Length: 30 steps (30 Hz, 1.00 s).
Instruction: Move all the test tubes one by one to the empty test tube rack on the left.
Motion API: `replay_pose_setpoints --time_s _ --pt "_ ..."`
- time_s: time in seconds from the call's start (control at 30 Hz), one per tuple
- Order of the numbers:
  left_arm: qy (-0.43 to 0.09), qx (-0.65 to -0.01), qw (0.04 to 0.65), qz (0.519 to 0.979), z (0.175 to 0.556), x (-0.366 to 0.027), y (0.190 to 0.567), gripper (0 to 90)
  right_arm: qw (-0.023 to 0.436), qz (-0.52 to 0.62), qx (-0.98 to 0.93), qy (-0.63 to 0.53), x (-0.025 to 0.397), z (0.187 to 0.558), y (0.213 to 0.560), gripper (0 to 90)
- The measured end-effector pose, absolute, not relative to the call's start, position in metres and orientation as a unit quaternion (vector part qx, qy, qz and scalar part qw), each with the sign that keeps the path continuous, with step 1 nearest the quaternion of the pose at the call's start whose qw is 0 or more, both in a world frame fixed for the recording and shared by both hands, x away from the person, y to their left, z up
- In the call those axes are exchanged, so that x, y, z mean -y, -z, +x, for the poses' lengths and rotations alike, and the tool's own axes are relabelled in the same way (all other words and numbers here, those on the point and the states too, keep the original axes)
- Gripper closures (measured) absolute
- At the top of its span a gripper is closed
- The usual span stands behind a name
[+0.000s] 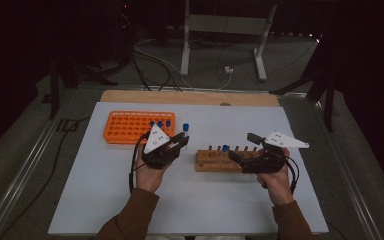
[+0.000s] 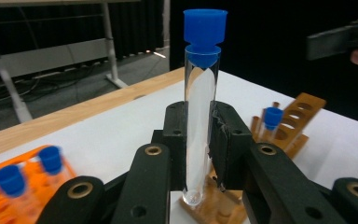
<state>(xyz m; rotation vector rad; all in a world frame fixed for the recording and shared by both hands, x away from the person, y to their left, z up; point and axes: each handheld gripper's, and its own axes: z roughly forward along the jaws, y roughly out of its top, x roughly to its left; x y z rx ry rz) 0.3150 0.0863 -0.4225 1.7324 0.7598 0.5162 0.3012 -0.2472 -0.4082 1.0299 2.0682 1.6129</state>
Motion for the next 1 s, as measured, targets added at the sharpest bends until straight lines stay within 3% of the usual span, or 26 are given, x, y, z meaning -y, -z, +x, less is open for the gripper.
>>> replay_pose_setpoints --time_s 1.0 --pt "-0.305 -0.427 0.513 0.68 0.349 -0.153 0.435 78.2 0.159 0.365 -0.716 -0.574 0.256 0.302 0.407 0.7"
